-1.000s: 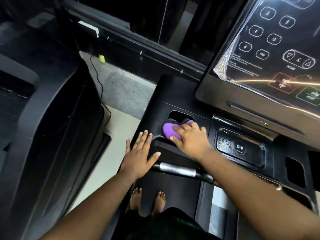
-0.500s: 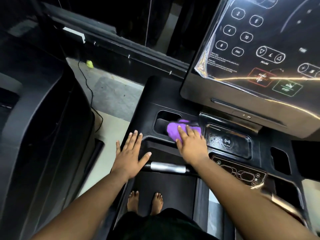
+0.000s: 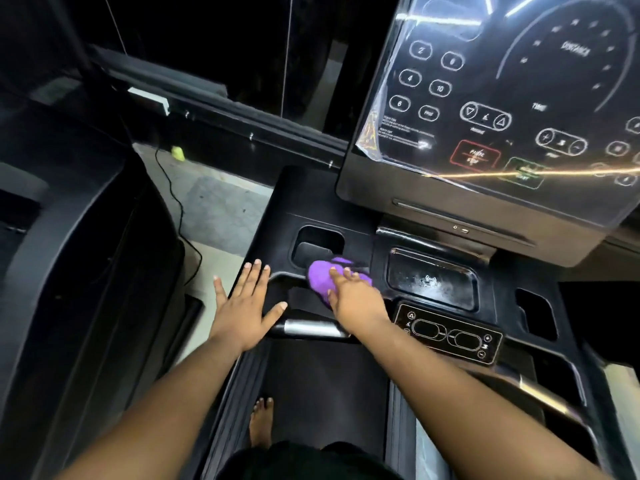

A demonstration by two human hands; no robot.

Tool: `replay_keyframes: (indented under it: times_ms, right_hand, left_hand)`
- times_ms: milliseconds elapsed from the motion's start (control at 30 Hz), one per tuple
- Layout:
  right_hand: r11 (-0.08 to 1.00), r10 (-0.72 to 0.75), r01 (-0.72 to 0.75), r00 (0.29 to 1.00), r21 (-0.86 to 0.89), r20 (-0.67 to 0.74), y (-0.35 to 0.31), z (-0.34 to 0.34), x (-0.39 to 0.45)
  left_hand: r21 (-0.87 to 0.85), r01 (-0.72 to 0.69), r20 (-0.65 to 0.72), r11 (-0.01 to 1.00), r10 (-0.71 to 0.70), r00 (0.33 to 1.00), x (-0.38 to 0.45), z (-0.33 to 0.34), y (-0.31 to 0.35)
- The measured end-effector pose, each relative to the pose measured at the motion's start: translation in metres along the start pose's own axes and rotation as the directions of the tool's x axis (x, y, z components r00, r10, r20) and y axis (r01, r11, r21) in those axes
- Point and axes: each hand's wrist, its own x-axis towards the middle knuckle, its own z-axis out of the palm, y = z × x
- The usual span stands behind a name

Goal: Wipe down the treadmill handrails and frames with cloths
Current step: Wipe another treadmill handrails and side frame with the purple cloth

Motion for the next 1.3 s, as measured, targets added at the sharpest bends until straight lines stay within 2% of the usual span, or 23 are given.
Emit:
replay_keyframes:
  times_ms: [100,167,200,233,300,333,367,467,533,567,633,700,733,867,1033,1200,1300]
  right_hand:
    - [0.983,-0.072,0.094,0.988,0.156,-0.137,0.008,-0.022,-0.01]
    - [0.962,-0.114,0.166,0.966,0.217,-0.232,0.013,-0.028,-0.024]
    - [0.953,-0.155,0.215,0.951,0.215,-0.267,0.013,-0.027,-0.033]
    - [0.938,-0.215,0.281,0.931,0.202,-0.296,0.014,-0.026,-0.043]
    - [0.887,-0.329,0.413,0.879,0.207,-0.344,0.013,-0.021,-0.057]
    - [0.848,-0.368,0.471,0.853,0.241,-0.371,0.016,-0.019,-0.065]
    - [0.809,-0.387,0.51,0.836,0.293,-0.389,0.02,-0.016,-0.071]
    - [0.679,-0.39,0.555,0.827,0.481,-0.404,0.039,-0.009,-0.092]
    - [0.617,-0.32,0.535,0.841,0.577,-0.437,0.052,0.0,-0.103]
    - [0.602,-0.27,0.487,0.87,0.633,-0.412,0.055,0.006,-0.109]
    - [0.523,-0.191,0.308,0.951,0.795,-0.243,0.054,0.013,-0.117]
    - [0.351,-0.204,0.105,0.978,0.931,-0.033,0.048,0.018,-0.126]
    - [0.287,-0.222,0.046,0.975,0.957,0.02,0.044,0.021,-0.13]
    - [0.203,-0.203,0.079,0.978,0.976,-0.037,0.039,0.027,-0.137]
    - [0.215,-0.167,0.214,0.969,0.953,-0.18,0.03,0.04,-0.159]
    - [0.309,-0.183,0.325,0.943,0.894,-0.279,0.012,0.06,-0.188]
    - [0.351,-0.188,0.341,0.938,0.872,-0.291,-0.013,0.075,-0.213]
  left_hand:
    - [0.002,0.001,-0.039,1.0,-0.001,0.999,-0.003,-0.021,0.022]
    - [-0.159,-0.008,-0.057,0.987,-0.002,0.998,-0.008,-0.033,0.053]
    - [-0.321,0.011,-0.037,0.947,-0.024,0.999,-0.012,-0.039,0.071]
    - [-0.525,0.051,0.011,0.85,-0.054,0.998,-0.019,-0.047,0.091]
    - [-0.854,0.129,0.107,0.504,-0.072,0.992,-0.032,-0.06,0.123]
    - [-0.923,0.135,0.116,0.36,-0.073,0.991,-0.041,-0.062,0.137]
    - [-0.956,0.124,0.106,0.267,-0.079,0.991,-0.048,-0.063,0.146]
    - [-0.986,0.095,0.072,0.136,-0.161,0.984,-0.07,-0.064,0.157]
    - [-0.993,0.101,0.086,0.063,-0.204,0.975,-0.087,-0.06,0.158]
    - [-0.995,0.095,0.088,0.027,-0.21,0.974,-0.098,-0.057,0.157]
    - [-0.997,0.073,0.078,-0.031,-0.206,0.975,-0.116,-0.055,0.156]
    - [-0.998,0.058,0.065,-0.035,-0.235,0.97,-0.134,-0.055,0.156]
    - [-0.999,0.053,0.053,-0.007,-0.26,0.964,-0.142,-0.056,0.156]
    - [-0.987,0.056,0.001,0.152,-0.341,0.94,-0.163,-0.053,0.147]
    - [-0.972,0.039,-0.053,0.23,-0.381,0.923,-0.197,-0.041,0.131]
    - [-0.974,0.111,0.033,0.197,-0.362,0.932,-0.244,-0.032,0.113]
    - [-0.973,0.191,0.13,0.131,-0.372,0.919,-0.276,-0.033,0.098]
